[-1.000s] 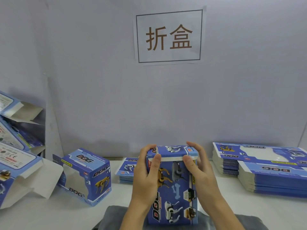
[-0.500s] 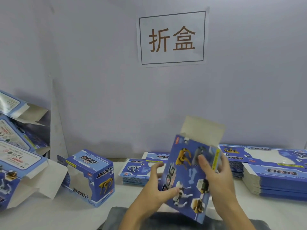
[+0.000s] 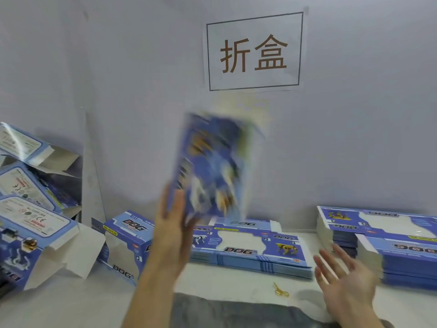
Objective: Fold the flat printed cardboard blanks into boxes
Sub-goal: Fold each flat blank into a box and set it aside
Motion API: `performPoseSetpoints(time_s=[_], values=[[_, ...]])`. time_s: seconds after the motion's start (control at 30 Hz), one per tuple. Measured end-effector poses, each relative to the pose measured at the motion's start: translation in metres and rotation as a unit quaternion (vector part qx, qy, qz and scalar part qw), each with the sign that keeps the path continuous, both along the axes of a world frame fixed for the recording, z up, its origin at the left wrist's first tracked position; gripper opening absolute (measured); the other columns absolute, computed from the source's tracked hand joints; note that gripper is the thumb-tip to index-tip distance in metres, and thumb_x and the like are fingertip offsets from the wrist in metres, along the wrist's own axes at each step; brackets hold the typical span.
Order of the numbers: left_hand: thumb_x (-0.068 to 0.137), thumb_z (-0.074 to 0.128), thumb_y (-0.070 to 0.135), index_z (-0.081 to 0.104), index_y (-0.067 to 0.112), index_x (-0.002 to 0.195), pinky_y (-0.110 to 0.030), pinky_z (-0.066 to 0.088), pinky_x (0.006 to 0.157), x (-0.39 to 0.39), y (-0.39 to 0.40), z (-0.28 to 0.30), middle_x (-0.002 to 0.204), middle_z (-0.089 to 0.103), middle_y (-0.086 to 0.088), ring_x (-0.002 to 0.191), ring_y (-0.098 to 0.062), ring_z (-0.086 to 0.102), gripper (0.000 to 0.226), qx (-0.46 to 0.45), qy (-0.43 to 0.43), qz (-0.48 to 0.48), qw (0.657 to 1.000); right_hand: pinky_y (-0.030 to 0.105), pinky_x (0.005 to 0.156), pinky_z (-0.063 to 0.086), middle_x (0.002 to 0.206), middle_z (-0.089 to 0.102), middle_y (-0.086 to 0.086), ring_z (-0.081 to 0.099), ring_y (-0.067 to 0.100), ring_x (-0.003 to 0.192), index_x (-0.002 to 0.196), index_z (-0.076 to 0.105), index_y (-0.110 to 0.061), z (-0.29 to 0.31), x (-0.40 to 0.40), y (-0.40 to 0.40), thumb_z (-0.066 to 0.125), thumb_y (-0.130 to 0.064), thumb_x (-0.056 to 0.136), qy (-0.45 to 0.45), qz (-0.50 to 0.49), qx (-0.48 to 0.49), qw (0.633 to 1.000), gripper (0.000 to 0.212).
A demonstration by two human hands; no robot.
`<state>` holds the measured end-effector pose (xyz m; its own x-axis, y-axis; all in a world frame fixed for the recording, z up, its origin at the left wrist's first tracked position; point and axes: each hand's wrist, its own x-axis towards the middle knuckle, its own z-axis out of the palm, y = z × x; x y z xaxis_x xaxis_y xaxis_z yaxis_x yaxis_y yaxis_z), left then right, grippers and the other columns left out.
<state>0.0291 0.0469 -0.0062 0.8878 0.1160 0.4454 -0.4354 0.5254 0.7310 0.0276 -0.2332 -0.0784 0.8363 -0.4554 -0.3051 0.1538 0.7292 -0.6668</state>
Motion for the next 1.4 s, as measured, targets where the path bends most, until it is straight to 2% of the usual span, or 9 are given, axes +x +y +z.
performPoseSetpoints(time_s=[0.1,0.27,0.47,0.57,0.73,0.9,1.13,1.27,1.4], values=[[0.058,0.078,0.065,0.021,0.031,0.156,-0.039,0.049,0.096,0.004,0.020,0.011,0.151,0.041,0.011,0.134,-0.019,0.047,0.118,-0.111,-0.009,0.025,0.993,0.032,0.079,0.046,0.110,0.068,0.011,0.065,0.026,0.098,0.130,0.061,-0.019,0.004,0.000,0.008,0.037,-0.028,0.101,-0.002,0.001,-0.051,0.999,0.039],[0.085,0.070,0.034,0.059,0.032,0.128,-0.027,0.055,0.090,0.019,-0.019,-0.036,0.133,0.064,0.005,0.120,-0.013,0.062,0.045,0.210,0.059,0.053,0.974,0.033,0.079,0.045,0.107,0.067,0.011,0.062,0.029,0.099,0.121,0.060,-0.018,0.002,0.003,0.011,0.041,-0.025,0.103,0.033,0.023,-0.081,0.996,0.027],[0.106,0.042,0.035,0.003,0.035,0.158,-0.042,0.007,0.124,0.045,-0.057,-0.111,0.162,-0.016,0.018,0.150,-0.009,-0.018,0.065,0.669,0.097,0.114,0.728,0.032,0.069,0.047,0.096,0.068,0.010,0.063,0.025,0.082,0.110,0.064,-0.014,-0.003,0.008,0.013,0.041,-0.011,0.101,0.037,0.038,-0.171,0.984,0.025],[0.108,0.031,0.037,-0.004,0.029,0.159,-0.054,0.009,0.121,0.051,-0.054,-0.122,0.165,-0.015,0.012,0.153,-0.017,-0.016,0.063,0.744,0.154,0.098,0.643,0.031,0.065,0.047,0.098,0.068,0.012,0.063,0.026,0.083,0.108,0.066,-0.014,-0.005,0.010,0.014,0.040,-0.009,0.101,0.038,0.050,-0.190,0.980,0.027],[0.101,0.051,0.040,0.030,0.040,0.151,-0.047,0.026,0.112,0.051,-0.053,-0.119,0.152,0.029,0.011,0.142,-0.018,0.019,0.054,0.747,0.109,0.201,0.624,0.031,0.063,0.048,0.102,0.070,0.014,0.063,0.027,0.084,0.110,0.066,-0.015,-0.007,0.015,0.016,0.042,-0.007,0.101,0.046,0.066,-0.205,0.975,0.027],[0.096,0.063,0.033,0.063,0.037,0.120,-0.035,0.023,0.108,0.048,-0.052,-0.118,0.123,0.051,0.017,0.125,-0.009,0.039,0.025,0.695,0.083,0.262,0.664,0.031,0.062,0.047,0.100,0.070,0.015,0.063,0.026,0.080,0.109,0.067,-0.014,-0.009,0.016,0.016,0.043,-0.006,0.100,0.042,0.079,-0.212,0.973,0.027],[0.105,0.044,0.033,0.061,0.037,0.128,-0.028,0.045,0.076,0.041,-0.055,-0.107,0.110,0.069,0.008,0.099,-0.016,0.062,0.029,0.636,0.021,0.343,0.691,0.032,0.060,0.048,0.085,0.071,0.014,0.063,0.025,0.069,0.097,0.071,-0.013,-0.010,0.016,0.022,0.047,-0.002,0.097,0.005,0.068,-0.284,0.956,0.026],[0.098,0.059,0.018,0.072,0.016,0.122,-0.033,0.060,0.071,0.033,-0.053,-0.095,0.099,0.078,-0.001,0.085,-0.020,0.073,0.027,0.503,-0.075,0.417,0.753,0.028,0.061,0.048,0.084,0.074,0.010,0.065,0.021,0.066,0.098,0.073,-0.013,-0.009,0.013,0.034,0.053,-0.002,0.097,-0.031,0.088,-0.393,0.915,0.023],[0.086,0.061,0.018,0.075,0.001,0.108,-0.012,0.046,0.047,0.024,-0.062,-0.079,0.073,0.076,-0.003,0.053,-0.009,0.065,0.031,0.441,-0.145,0.455,0.760,0.024,0.069,0.056,0.108,0.072,-0.004,0.072,0.011,0.087,0.119,0.066,-0.033,-0.005,0.009,0.054,0.065,-0.036,0.092,-0.095,0.164,-0.445,0.875,0.027]])
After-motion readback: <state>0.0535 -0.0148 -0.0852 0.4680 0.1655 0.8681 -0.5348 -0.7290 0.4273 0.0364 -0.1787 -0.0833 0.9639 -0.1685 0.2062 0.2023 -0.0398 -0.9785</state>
